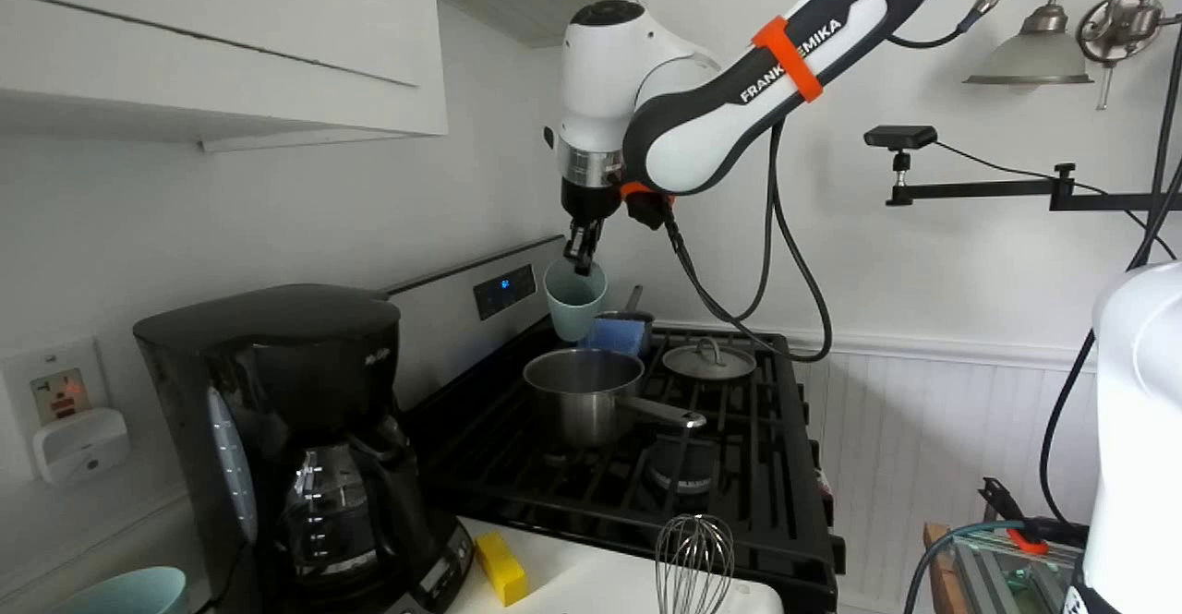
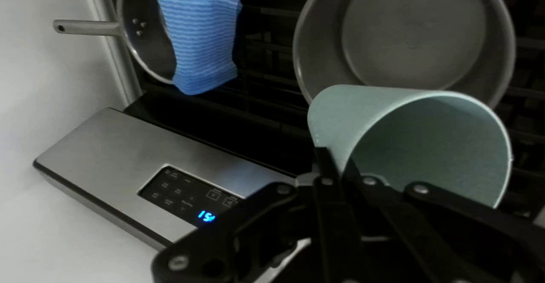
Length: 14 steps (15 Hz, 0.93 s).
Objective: Remove the lid from the silver pot, put it on the stove, pour the water in the cup into the silver pot on the left side of the stove and then put the lid on the same pot
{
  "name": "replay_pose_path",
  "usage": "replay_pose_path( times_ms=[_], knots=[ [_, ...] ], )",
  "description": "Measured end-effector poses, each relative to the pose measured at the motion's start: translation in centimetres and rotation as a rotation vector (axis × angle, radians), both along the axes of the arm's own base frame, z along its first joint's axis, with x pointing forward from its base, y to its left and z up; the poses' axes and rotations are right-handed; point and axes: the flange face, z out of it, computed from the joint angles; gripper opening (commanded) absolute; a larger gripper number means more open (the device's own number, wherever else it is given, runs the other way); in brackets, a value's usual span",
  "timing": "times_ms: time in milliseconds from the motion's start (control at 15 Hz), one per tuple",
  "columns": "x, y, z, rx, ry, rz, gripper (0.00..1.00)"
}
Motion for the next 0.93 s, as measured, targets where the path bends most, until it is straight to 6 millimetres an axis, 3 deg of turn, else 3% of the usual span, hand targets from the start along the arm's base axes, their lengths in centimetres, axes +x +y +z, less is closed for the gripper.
replay_pose_path(
  times_ms=[467, 933],
  knots=[
    [-0.9, 2.4, 1.4, 0.220, 0.110, 0.134, 0.01],
    [-2.8, 4.7, 0.0, 0.331, 0.334, 0.233, 0.01]
  ],
)
